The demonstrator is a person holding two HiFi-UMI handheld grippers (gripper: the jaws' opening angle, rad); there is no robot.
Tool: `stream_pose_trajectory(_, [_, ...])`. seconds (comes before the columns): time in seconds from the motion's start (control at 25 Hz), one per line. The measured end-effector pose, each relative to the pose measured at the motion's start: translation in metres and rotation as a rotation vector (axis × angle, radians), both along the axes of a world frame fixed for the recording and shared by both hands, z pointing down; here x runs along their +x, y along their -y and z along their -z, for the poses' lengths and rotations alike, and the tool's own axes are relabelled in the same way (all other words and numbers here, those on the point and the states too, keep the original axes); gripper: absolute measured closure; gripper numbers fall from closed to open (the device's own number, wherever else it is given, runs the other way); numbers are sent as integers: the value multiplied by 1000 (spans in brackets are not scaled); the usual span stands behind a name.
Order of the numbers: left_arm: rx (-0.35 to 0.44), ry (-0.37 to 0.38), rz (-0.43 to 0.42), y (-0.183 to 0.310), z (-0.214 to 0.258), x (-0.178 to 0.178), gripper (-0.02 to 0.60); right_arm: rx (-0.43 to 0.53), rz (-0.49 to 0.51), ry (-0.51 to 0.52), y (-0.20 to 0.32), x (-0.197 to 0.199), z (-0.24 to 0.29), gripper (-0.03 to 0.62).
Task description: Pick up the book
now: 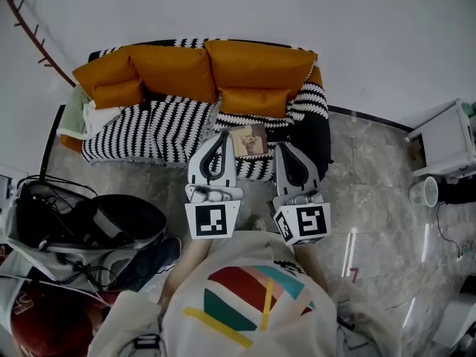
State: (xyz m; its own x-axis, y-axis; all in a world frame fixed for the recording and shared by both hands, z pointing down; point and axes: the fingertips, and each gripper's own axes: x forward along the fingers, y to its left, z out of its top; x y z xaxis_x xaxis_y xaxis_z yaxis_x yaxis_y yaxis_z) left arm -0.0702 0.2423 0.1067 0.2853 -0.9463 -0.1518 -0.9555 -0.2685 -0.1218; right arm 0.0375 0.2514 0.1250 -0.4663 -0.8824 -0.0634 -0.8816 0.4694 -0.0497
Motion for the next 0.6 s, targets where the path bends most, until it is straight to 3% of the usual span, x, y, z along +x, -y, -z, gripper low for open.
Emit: stream_pose_trajectory(0.6, [-26, -37, -9, 14, -7, -33, 577, -54, -70, 5, 5, -12, -12, 580])
